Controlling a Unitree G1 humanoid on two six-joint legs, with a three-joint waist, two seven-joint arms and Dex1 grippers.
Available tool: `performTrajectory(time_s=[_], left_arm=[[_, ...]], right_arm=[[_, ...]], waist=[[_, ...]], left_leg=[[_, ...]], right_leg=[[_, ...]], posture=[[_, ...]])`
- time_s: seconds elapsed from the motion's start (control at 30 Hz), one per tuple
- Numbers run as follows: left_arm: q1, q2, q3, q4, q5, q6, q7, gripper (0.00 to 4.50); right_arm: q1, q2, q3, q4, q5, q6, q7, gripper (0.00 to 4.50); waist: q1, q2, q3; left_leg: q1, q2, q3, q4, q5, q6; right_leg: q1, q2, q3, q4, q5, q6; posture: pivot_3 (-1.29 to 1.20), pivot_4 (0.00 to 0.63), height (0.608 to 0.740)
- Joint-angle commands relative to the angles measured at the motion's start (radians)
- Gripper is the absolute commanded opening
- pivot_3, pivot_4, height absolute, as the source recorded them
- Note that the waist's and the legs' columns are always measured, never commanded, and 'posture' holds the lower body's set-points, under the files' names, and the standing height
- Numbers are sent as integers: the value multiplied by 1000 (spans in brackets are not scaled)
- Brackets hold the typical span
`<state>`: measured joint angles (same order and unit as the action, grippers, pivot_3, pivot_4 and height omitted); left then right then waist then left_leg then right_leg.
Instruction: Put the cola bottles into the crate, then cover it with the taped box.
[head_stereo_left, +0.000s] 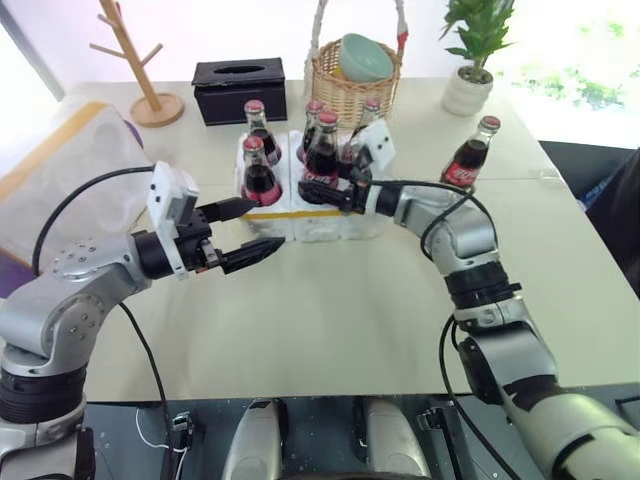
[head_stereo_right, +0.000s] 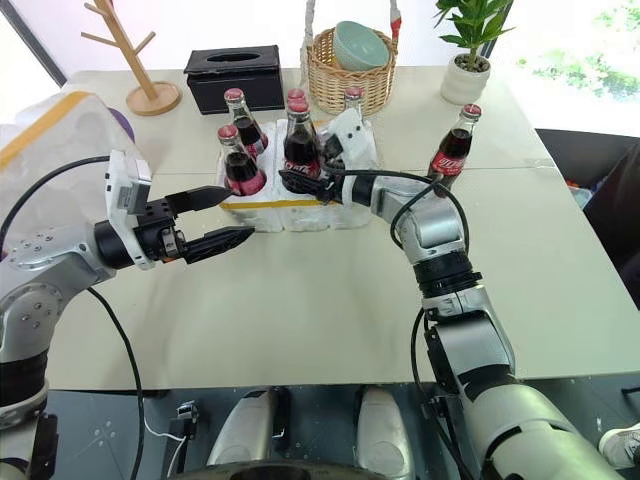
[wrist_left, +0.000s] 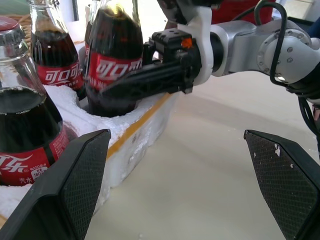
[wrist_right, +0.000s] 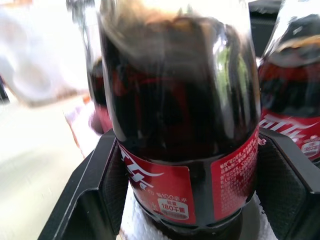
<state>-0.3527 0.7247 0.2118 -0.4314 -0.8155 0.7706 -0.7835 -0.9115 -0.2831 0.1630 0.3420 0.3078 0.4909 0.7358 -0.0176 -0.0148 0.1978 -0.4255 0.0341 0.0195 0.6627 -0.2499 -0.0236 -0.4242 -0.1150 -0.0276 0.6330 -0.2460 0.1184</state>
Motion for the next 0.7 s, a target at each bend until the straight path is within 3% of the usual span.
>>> performTrajectory(time_s=[0.03, 0.07, 0.3, 0.53, 0.7], left_arm=[[-27, 2, 11, 8, 16, -34, 6, 4500], [-31, 0, 11, 14, 20, -39, 9, 4500], [-65, -30, 1, 44, 41, -63, 38, 4500], [-55, -51, -22, 18, 24, -45, 37, 4500], [-85, -76, -92, 30, 39, -48, 10, 4500]], right_arm=[[-27, -5, 27, 24, -55, -17, 19, 4212], [-25, -6, 27, 26, -66, -22, 17, 4448], [97, -68, -81, -194, 7, 49, 26, 4448], [309, -252, -370, -577, 230, 355, -35, 4448], [436, -340, -512, -586, 213, 395, -132, 4448]], waist=[[0, 0, 0], [0, -1, -1], [10, -1, -1], [26, -2, -1], [28, -2, -1]], left_leg=[[0, 0, 0, 0, 0, 0], [0, 0, 0, 0, 0, 0], [0, 0, 0, 0, 1, -1], [0, -1, 0, 1, 0, -1], [1, -1, 0, 1, 0, -1]], right_leg=[[0, 0, 0, 0, 0, 0], [0, 0, 0, 0, 0, 0], [1, 0, 0, 0, 0, 0], [1, -1, 0, 0, 0, 0], [2, -1, 0, 0, 0, 0]], posture=[[0, 150, 736], [0, 150, 736], [0, 150, 736], [0, 150, 736], [0, 150, 736]])
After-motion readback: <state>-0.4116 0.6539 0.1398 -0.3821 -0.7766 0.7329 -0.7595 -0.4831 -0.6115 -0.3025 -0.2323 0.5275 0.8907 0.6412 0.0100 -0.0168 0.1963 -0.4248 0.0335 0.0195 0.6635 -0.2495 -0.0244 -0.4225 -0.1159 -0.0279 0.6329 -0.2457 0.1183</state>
